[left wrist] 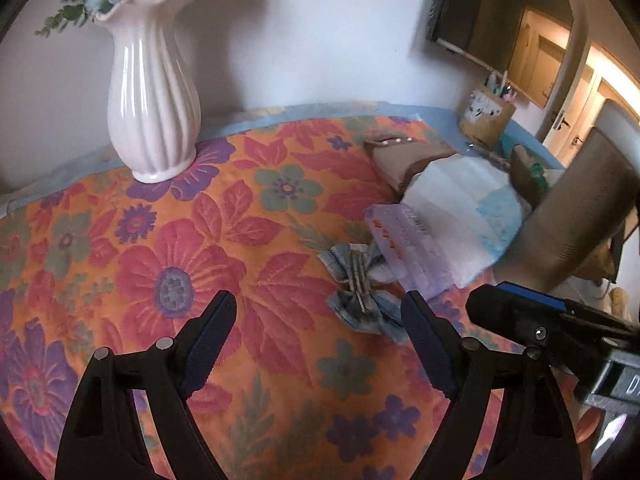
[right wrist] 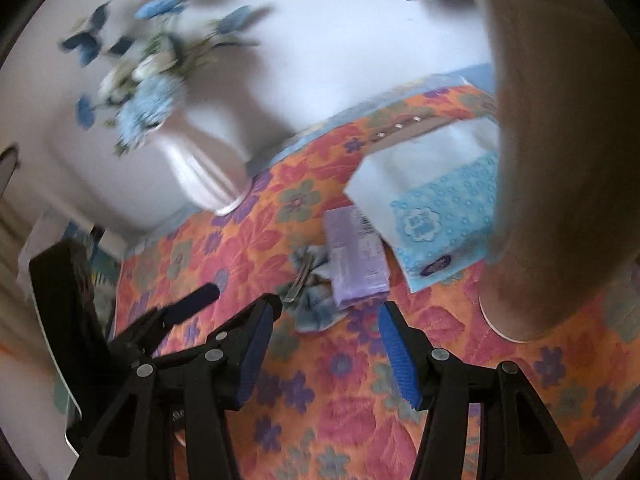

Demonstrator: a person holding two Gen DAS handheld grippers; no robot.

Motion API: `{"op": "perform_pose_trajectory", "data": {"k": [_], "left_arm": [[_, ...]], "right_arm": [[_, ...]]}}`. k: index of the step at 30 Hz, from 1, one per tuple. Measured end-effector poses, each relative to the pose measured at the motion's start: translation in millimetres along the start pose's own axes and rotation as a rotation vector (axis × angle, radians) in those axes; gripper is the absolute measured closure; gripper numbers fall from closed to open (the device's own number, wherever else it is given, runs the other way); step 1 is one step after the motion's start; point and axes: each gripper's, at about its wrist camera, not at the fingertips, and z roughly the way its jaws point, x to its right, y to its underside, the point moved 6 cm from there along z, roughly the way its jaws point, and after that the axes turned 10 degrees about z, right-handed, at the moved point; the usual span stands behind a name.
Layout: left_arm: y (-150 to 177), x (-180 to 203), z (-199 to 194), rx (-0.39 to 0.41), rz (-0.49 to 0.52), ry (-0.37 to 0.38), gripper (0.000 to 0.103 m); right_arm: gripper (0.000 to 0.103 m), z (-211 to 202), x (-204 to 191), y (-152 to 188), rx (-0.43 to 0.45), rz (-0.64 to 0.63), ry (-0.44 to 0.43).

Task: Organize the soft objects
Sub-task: 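Grasp the checkered scrunchie with the left tool while the right tool grasps the purple pack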

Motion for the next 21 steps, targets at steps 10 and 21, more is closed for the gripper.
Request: {"op": "perform_pose_trajectory", "data": {"k": [10, 21], "left_arm": [[-5.1, 9.3, 28.7, -0.095, 0.066, 0.029, 0.042], [5.3, -22.0, 5.5, -0.110, 0.006, -0.034, 0.089]], "right_arm": [[0.048, 7.6, 16.1, -0.1, 0.087, 0.111, 0.038], [0.048, 25.7, 0.1, -0.4, 0.050, 0.083, 0.045]]}}
